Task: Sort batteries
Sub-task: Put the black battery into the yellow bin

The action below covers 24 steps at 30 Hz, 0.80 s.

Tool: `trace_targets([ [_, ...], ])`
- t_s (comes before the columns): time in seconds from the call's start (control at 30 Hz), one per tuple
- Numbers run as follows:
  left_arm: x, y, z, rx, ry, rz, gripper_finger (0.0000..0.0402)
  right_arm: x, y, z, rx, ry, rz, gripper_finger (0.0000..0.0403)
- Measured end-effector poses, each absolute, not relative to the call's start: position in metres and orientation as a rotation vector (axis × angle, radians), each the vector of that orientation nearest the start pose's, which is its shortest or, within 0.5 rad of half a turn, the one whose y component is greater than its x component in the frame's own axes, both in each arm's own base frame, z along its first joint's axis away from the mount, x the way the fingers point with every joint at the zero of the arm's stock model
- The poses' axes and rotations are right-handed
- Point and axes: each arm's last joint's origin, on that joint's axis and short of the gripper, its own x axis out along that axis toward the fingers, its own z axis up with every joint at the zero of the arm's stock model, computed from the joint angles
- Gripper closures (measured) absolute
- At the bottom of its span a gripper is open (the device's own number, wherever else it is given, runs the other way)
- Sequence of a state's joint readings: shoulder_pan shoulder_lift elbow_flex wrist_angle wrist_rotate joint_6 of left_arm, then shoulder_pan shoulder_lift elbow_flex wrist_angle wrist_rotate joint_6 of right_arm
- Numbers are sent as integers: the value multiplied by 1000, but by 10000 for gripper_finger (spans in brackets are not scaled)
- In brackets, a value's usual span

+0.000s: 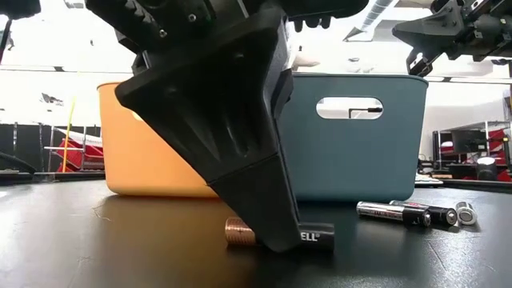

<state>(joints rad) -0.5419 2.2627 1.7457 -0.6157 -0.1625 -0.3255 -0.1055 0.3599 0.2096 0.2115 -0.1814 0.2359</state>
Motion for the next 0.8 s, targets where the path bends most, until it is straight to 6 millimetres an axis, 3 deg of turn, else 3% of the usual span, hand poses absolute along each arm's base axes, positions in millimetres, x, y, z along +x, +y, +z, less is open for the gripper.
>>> trace_targets([
  [0.3, 403, -236, 160, 113, 1123, -139, 385, 120, -7, 225, 227, -54, 83, 369],
  [0.8, 392, -227, 204, 122, 1062, -93, 386, 120, -7, 225, 226, -55, 84, 369],
])
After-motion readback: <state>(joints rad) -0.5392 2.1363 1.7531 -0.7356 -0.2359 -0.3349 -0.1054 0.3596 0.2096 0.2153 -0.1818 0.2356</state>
